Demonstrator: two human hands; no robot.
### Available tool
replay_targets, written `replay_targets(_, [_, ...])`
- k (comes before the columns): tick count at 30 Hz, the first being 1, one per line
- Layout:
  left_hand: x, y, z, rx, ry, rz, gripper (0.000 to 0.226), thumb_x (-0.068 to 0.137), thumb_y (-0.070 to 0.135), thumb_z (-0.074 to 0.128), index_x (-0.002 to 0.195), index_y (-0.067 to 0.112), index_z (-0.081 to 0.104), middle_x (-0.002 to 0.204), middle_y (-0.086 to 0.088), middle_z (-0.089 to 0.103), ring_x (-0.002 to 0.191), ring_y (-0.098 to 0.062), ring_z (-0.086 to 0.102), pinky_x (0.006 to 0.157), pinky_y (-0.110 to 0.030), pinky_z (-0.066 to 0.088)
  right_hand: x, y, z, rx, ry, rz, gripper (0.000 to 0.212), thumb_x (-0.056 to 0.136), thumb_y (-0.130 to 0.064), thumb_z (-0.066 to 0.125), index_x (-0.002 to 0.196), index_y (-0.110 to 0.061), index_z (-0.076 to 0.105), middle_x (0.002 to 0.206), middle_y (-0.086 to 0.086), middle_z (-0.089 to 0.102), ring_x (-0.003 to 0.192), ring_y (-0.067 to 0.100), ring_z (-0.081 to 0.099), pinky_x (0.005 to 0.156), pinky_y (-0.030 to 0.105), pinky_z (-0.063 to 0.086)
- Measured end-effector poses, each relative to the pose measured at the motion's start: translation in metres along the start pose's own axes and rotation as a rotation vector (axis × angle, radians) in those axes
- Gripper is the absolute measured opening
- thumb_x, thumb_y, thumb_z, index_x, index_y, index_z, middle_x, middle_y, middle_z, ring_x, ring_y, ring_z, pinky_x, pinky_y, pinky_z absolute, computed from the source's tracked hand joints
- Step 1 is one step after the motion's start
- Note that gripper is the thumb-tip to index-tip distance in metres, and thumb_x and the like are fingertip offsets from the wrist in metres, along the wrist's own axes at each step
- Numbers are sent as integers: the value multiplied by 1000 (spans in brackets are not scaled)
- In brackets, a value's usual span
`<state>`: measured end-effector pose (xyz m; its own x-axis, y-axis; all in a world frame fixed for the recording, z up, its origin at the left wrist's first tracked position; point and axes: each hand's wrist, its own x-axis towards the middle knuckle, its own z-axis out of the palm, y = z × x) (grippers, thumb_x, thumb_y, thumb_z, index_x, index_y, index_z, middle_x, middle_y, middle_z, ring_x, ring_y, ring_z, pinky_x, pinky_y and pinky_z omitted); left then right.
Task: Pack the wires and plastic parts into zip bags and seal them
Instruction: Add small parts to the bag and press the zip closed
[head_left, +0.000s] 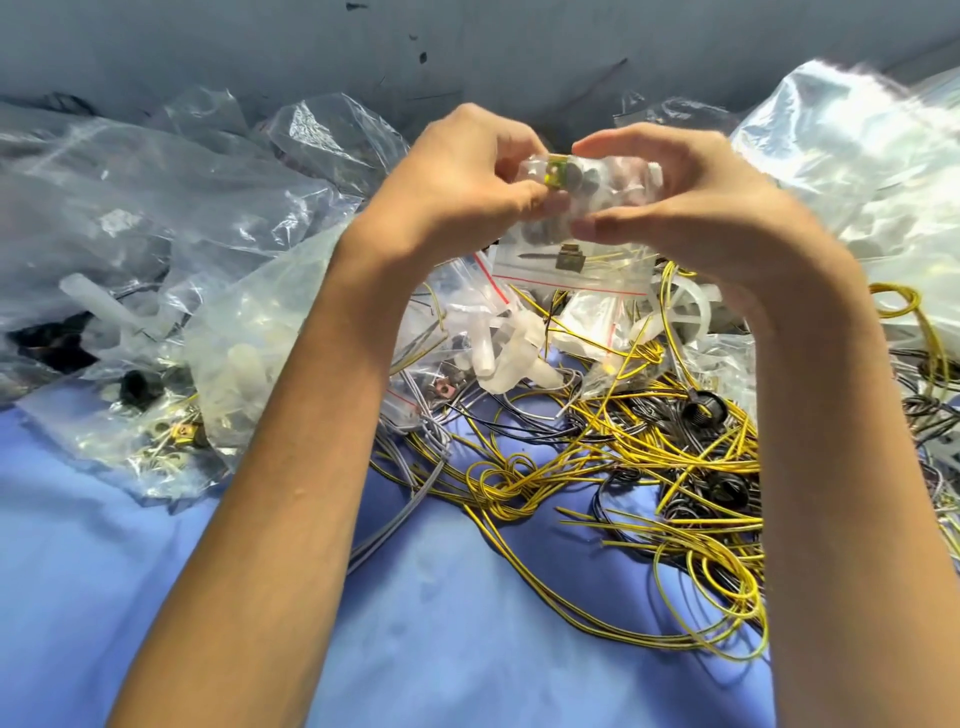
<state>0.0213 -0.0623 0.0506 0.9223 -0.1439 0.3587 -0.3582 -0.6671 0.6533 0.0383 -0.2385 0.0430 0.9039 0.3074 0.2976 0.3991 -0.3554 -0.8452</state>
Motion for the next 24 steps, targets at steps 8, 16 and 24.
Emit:
replay_targets(8, [3,4,1,-222,2,-68,15,98,25,51,88,14,54,81,-3,62,74,-15,51,77,-31,42,-5,-2,1,118,-73,38,54,54,-30,78,101,-20,55,97,4,63,81,12,60,80,31,51])
replay_targets(16, [-4,4,0,-483,-146,-65,60,85,14,69,132,20,32,111,-18,65,96,-23,67,91,-37,53,-6,-1,0,234,-81,28,34,82,-13,67,112,-19,53,75,-4,60,63,3,58,65,23,49])
replay_targets(24, [-3,6,5,-340,-105,20,46,75,-10,69,113,14,59,87,1,64,69,-3,59,66,-16,50,-5,-5,6,261,17,25,18,98,-8,49,106,-18,62,94,8,63,65,10,67,63,20,55])
